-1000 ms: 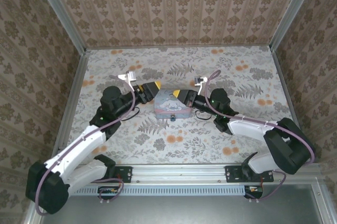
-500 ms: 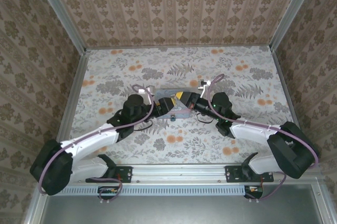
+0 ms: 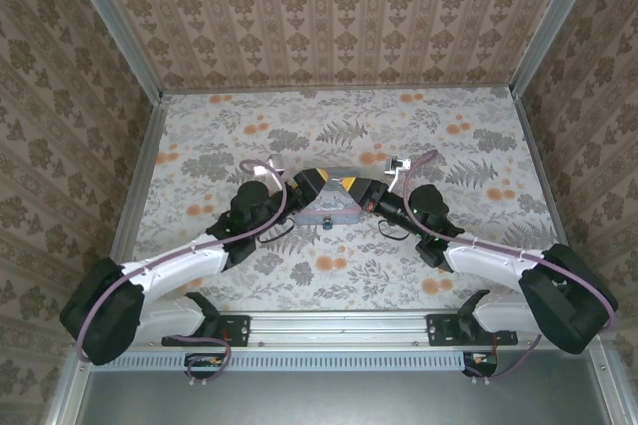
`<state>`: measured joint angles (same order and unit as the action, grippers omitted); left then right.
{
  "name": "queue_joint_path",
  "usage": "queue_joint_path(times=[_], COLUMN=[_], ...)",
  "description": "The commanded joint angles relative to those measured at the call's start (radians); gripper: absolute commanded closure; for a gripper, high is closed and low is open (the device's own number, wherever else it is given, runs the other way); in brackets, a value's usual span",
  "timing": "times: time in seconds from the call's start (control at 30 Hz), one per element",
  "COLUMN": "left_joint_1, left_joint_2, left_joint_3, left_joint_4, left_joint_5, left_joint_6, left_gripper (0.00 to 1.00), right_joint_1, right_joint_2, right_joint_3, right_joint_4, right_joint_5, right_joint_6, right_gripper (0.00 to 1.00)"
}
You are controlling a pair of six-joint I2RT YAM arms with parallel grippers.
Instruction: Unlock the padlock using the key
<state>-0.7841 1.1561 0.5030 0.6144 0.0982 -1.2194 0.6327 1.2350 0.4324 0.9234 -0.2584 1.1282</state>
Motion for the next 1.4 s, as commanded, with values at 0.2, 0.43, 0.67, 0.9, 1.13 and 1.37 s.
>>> queue_joint_path(times=[0.2,0.43,0.67,0.9,1.13,1.37], left_joint_1=[0.051,0.135,0.178,0.181,0.184,0.181], left_joint_2=[-0.118,-0.025,0.121,0.263,0.363,0.406], left_joint_3=[0.069,0.12,0.159,0.193,0.177,0.171], left_joint_4=[-0.342,-0.246,-0.15,-0.017,0.143,0.222], left_joint_5=[-0.048,0.119,0.25,0.318,0.33,0.321], left_joint_6=[-0.188,-0.197,-0.221,-0.275,-0.327,-0.348], left_gripper=[0.3,0.34,0.4,0.45,0.5,0.55], right_joint_1=[0.01,0.01,0.012,0.012,0.012,0.007], right_joint_2=[-0.107,-0.028,0.093,0.22,0.307,0.355], right_joint_3=[0.023,0.071,0.083,0.126,0.123,0.099], right_joint_4=[-0.174,-0.17,-0.09,-0.051,0.036,0.128], right_joint_5=[0.004,-0.004,-0.031,-0.038,-0.019,0.024], right_joint_6=[-0.245,-0.293,-0.293,-0.097,0.057,0.144], right_gripper=[1.0,1.0,1.0,1.0,1.0,1.0])
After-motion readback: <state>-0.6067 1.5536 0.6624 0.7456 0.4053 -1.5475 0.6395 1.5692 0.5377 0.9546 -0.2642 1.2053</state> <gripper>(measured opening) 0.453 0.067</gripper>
